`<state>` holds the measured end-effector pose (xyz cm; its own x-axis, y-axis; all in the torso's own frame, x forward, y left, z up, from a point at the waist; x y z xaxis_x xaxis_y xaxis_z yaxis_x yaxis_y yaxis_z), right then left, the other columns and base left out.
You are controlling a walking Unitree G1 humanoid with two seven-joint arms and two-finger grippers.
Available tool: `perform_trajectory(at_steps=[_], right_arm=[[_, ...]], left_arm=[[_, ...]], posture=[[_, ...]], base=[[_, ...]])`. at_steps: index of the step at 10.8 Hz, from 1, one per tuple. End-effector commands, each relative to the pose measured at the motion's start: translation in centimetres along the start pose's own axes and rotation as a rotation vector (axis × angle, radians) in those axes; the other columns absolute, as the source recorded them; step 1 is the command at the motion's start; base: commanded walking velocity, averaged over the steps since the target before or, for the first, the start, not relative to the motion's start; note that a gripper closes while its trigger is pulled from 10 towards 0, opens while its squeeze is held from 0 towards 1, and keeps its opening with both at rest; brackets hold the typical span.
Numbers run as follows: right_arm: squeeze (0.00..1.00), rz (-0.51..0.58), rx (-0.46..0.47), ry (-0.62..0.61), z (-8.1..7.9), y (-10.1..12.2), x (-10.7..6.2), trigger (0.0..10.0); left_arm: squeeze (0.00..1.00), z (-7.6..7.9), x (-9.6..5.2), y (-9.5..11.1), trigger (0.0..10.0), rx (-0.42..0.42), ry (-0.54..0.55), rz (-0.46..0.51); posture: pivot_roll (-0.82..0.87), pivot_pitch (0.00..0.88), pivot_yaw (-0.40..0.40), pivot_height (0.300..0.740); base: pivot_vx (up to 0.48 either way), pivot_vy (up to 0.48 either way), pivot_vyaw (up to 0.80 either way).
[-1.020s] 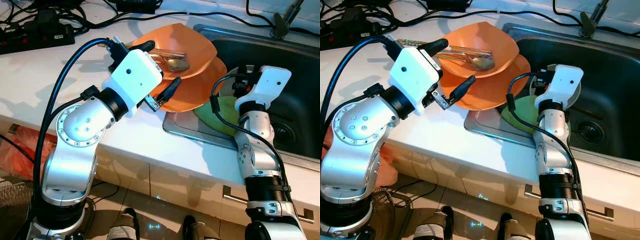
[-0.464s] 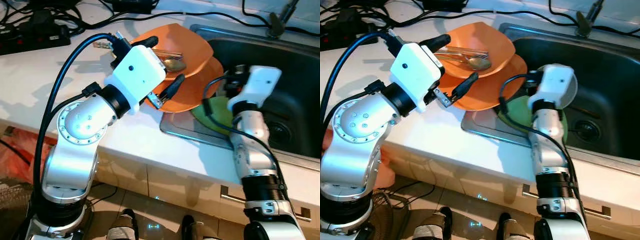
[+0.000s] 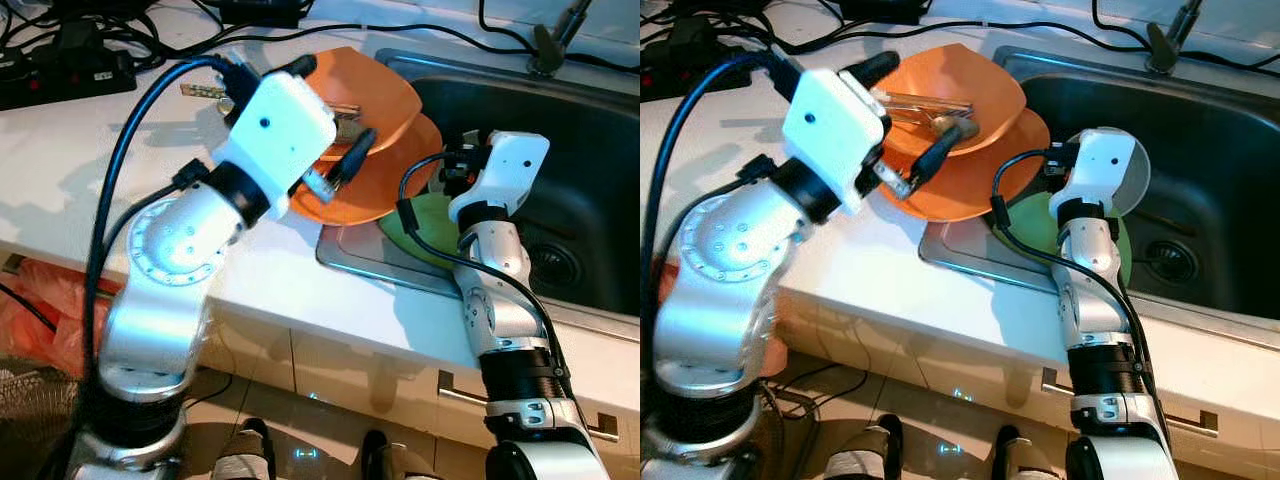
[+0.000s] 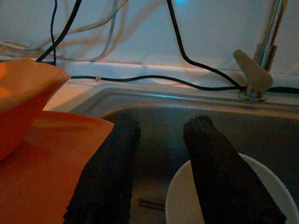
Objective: Kitchen organization
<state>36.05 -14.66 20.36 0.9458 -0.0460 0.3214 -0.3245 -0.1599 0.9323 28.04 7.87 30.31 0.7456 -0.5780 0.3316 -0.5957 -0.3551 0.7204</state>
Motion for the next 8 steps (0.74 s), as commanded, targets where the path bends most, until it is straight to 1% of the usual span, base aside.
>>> perform_trajectory(at_steps=[1,2,3,5,6,7,8], right_arm=[[0.0,-0.138,0.002,-0.02,0.4,-3.6,-1.7,10.0],[0.0,-0.137,0.003,-0.018,0.4,-3.6,-1.6,10.0],[0.0,-0.137,0.003,-0.021,0.5,-3.6,-1.6,10.0],[0.0,-0.137,0.003,-0.026,0.7,-3.6,-1.6,10.0],[0.0,-0.136,0.003,-0.031,0.8,-3.6,-1.6,10.0],[0.0,-0.137,0.002,-0.033,0.8,-3.6,-1.6,10.0],[0.0,-0.137,0.0,-0.036,0.8,-3.6,-1.6,10.0]], left_arm=[[0.0,0.5,-0.3,-1.9,10.0,-0.033,0.041,-0.044],[0.0,0.7,-0.5,-2.6,10.0,-0.057,0.085,-0.047],[0.0,0.2,-0.7,-2.9,10.0,-0.076,0.145,-0.04],[0.0,-0.7,-1.4,-3.5,10.0,-0.042,0.229,-0.05],[0.0,-1.3,-2.0,-3.9,10.0,-0.014,0.286,-0.051],[0.0,-1.2,-2.7,-4.8,10.0,0.008,0.314,-0.074],[0.0,-0.6,-4.0,-6.9,10.0,-0.024,0.359,-0.131]], posture=[[0.23,0.261,0.035,0.74],[0.22,0.259,0.034,0.74],[0.22,0.262,0.035,0.74],[0.22,0.264,0.035,0.74],[0.22,0.264,0.035,0.74],[0.23,0.263,0.034,0.74],[0.22,0.264,0.032,0.74]], base=[[0.0,0.0,0.0],[0.0,0.0,0.0],[0.0,0.0,0.0],[0.0,0.0,0.0],[0.0,0.0,0.0],[0.0,0.0,0.0],[0.0,0.0,0.0]])
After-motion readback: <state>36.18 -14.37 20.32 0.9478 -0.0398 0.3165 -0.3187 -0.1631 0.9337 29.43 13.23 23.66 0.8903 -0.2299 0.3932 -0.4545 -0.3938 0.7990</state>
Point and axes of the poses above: a point about 5 cm out from each wrist's last joint towards the gripper, its own x axis pointing out of the wrist towards the gripper, its own y axis along the axis of the wrist's last joint, z = x × y, the point moved 1 cm from there along x, pointing out of the wrist towards the gripper, and after that the axes turned 8 degrees about x, right-handed, at the moved point
